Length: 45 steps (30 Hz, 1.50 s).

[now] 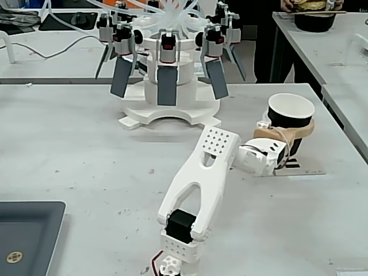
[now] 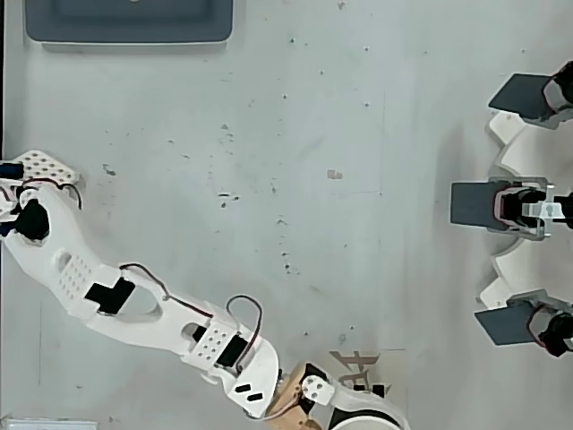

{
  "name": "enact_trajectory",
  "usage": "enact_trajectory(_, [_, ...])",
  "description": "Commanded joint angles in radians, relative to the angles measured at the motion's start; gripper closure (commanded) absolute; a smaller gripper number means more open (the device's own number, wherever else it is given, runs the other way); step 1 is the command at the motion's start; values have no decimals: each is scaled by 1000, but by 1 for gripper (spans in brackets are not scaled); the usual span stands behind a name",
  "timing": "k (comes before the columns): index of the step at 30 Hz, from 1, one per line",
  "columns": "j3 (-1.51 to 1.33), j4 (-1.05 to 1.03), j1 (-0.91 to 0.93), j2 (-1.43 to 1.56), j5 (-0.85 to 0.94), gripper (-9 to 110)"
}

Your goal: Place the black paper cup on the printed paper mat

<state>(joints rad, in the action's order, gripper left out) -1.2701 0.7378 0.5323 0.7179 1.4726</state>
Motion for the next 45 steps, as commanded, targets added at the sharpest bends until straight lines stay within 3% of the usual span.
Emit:
enact_trajectory(1, [69, -2, 18, -2, -9, 88])
enact_trajectory(14, [92, 15, 18, -75, -12, 87])
enact_trajectory(35, [-6, 11, 60, 14, -5, 50])
enact_trajectory(45, [-169, 21, 106, 170, -3, 44])
